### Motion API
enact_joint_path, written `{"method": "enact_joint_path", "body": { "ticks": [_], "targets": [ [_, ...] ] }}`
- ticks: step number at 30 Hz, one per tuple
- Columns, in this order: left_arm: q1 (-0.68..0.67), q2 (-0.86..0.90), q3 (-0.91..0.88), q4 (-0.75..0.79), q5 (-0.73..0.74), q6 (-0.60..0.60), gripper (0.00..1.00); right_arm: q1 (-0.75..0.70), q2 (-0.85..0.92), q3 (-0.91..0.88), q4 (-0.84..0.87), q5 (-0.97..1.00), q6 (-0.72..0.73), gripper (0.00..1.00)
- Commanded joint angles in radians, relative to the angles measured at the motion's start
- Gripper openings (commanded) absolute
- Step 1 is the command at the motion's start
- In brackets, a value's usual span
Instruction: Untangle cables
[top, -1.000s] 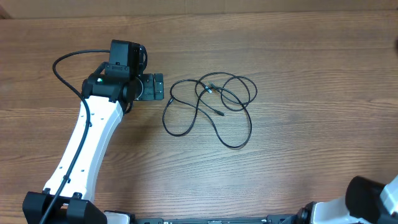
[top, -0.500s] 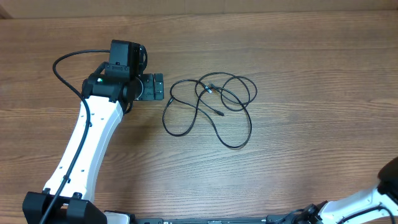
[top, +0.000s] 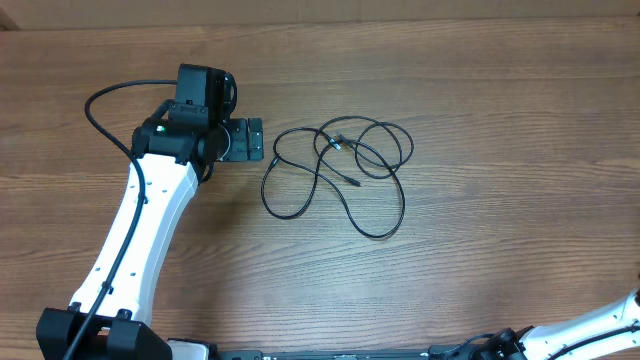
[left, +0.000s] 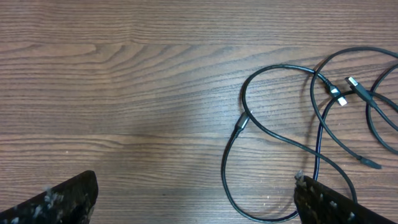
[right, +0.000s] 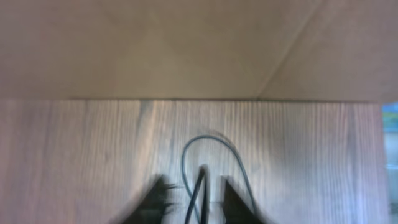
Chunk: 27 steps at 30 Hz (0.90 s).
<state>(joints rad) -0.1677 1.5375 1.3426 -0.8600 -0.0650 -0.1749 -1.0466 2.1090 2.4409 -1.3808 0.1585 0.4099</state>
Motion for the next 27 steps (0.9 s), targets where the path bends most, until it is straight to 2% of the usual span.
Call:
{"method": "enact_joint_path", "body": {
  "ticks": [1, 2, 5, 8, 13, 18, 23, 27],
  "targets": [
    [0.005, -0.014, 0.008, 0.004, -0.013, 0.021, 1.0, -0.003, -0.003, 0.0, -0.005, -0.007, 0.013, 0.55],
    [0.005, -0.013, 0.008, 0.004, -0.013, 0.021, 1.0, -0.003, -0.003, 0.0, -0.006, -0.008, 0.013, 0.64],
    [0.005, -0.014, 0.008, 0.004, -0.013, 0.021, 1.0, -0.003, -0.003, 0.0, -0.017, -0.076, 0.012, 0.8],
    [0.005, -0.013, 0.008, 0.004, -0.013, 0.021, 1.0, -0.003, -0.003, 0.0, -0.021, -0.159, -0.01, 0.86],
    [0.005, -0.014, 0.008, 0.004, -0.013, 0.021, 1.0, -0.001, -0.003, 0.0, -0.042, -0.365, -0.127, 0.99],
    [0.005, -0.014, 0.008, 0.004, -0.013, 0.021, 1.0, 0.018, -0.003, 0.0, -0.127, -0.529, -0.222, 1.0],
    [0.005, -0.014, 0.008, 0.004, -0.013, 0.021, 1.0, 0.097, -0.003, 0.0, -0.229, -0.545, -0.317, 1.0],
    [0.005, -0.013, 0.008, 0.004, -0.013, 0.021, 1.0, 0.18, -0.003, 0.0, -0.299, -0.546, -0.331, 1.0]
  ]
}}
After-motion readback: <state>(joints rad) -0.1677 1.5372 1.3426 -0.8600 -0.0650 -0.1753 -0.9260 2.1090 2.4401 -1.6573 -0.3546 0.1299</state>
